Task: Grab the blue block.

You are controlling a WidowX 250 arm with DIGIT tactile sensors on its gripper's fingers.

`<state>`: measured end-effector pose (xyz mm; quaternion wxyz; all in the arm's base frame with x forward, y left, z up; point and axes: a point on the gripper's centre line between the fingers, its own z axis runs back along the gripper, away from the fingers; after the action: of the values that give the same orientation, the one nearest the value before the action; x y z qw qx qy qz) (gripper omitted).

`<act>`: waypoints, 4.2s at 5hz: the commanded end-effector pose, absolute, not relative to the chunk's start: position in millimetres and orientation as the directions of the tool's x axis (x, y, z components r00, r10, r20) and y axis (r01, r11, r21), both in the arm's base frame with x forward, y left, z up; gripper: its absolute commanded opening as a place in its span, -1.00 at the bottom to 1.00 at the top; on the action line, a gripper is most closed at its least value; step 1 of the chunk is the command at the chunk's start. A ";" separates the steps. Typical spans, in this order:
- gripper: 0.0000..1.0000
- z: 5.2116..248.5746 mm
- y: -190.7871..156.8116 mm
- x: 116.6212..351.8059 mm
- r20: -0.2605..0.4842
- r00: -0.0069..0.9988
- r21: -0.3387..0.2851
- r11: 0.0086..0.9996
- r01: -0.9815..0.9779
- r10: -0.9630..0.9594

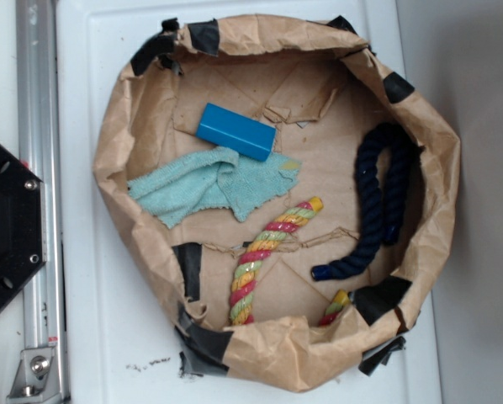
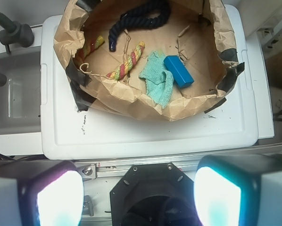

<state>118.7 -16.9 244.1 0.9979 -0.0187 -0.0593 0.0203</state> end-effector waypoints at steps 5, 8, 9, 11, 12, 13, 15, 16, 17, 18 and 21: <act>1.00 95.1 29.0 275.6 0.075 0.950 0.065 0.952 0.298 -0.303; 1.00 68.0 65.1 237.8 0.024 0.884 -0.015 0.884 0.468 -0.468; 1.00 73.2 78.7 235.1 0.040 0.880 -0.035 0.879 0.475 -0.474; 1.00 70.5 95.7 239.7 0.038 0.888 -0.048 0.887 0.460 -0.459; 1.00 58.0 84.9 243.6 0.019 0.883 -0.066 0.881 0.469 -0.469; 1.00 41.5 65.2 246.4 0.076 0.886 -0.041 0.886 0.462 -0.458; -0.15 26.6 56.8 247.7 0.081 0.893 -0.004 0.896 0.444 -0.443; -1.00 25.8 59.2 248.3 0.079 0.901 -0.005 0.904 0.428 -0.426; -1.00 25.5 62.7 249.2 0.083 0.904 -0.017 0.906 0.422 -0.419; -1.00 27.4 63.6 249.3 0.086 0.901 -0.008 0.904 0.428 -0.425; -1.00 146.3 55.2 252.7 0.244 0.967 -0.054 0.994 0.095 -0.079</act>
<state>247.3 56.7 130.9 0.9943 -0.0430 -0.0906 -0.0368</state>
